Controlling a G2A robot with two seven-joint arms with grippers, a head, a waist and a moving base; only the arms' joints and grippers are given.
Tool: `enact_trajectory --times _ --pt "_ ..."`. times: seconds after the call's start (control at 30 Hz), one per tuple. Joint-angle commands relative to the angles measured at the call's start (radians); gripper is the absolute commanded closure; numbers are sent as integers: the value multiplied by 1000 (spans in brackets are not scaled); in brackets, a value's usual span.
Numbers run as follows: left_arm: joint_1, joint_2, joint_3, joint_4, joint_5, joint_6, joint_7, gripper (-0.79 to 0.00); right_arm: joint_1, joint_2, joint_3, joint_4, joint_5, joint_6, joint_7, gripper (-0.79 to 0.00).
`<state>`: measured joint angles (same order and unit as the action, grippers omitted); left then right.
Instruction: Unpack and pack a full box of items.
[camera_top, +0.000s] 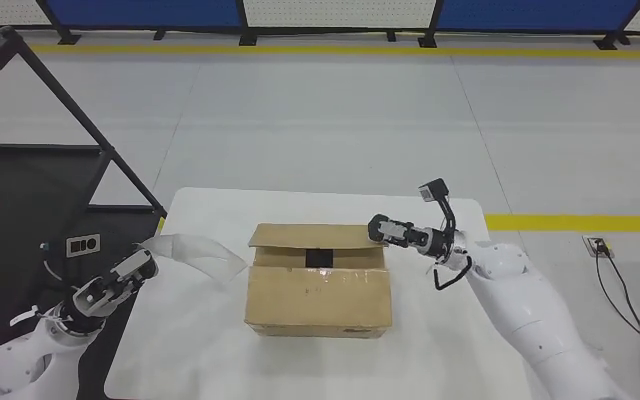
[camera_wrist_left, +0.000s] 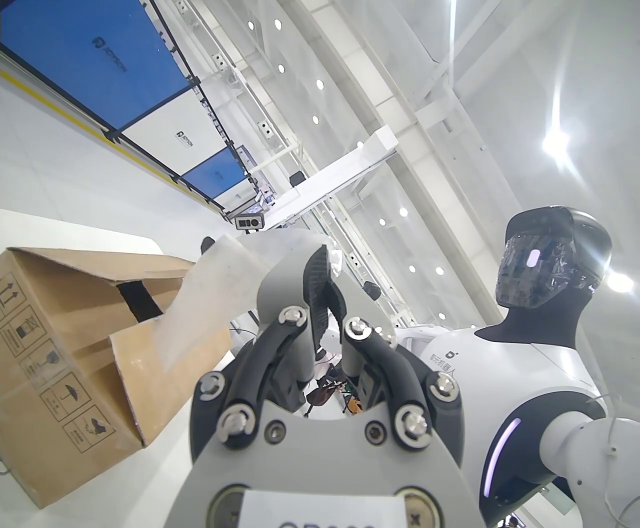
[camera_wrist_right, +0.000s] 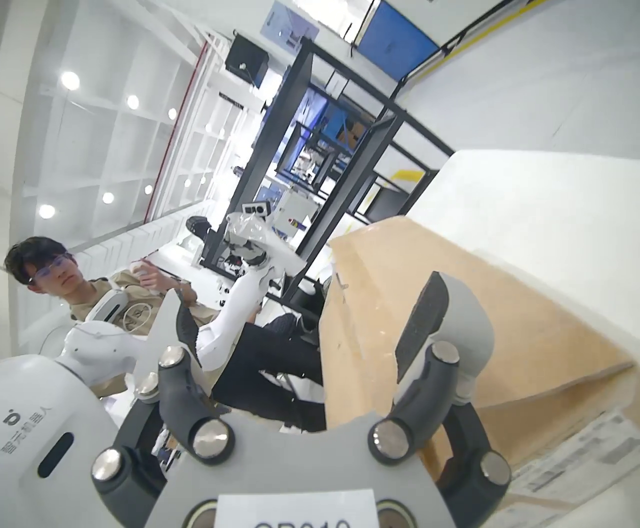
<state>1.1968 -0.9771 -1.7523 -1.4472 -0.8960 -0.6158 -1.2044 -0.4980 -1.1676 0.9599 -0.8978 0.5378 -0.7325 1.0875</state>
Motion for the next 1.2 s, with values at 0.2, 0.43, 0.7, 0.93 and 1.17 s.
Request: enact_trajectory --times 0.2,0.43,0.7,0.93,1.17 --pt "-1 -1 -10 -3 -4 2 -2 0 -84 55 54 -162 -53 177 148 -785" --pt "-1 -2 -13 0 -3 4 -4 0 -135 56 72 -229 -24 223 73 -785" --pt "5 -3 -22 2 -3 4 -4 0 -146 49 51 -263 -32 275 69 -785" --pt "15 -5 -24 -7 2 2 -2 0 -131 37 49 -250 15 275 48 -785" --pt "31 -7 -31 -17 1 -2 2 0 -108 25 45 -216 18 264 6 -785"
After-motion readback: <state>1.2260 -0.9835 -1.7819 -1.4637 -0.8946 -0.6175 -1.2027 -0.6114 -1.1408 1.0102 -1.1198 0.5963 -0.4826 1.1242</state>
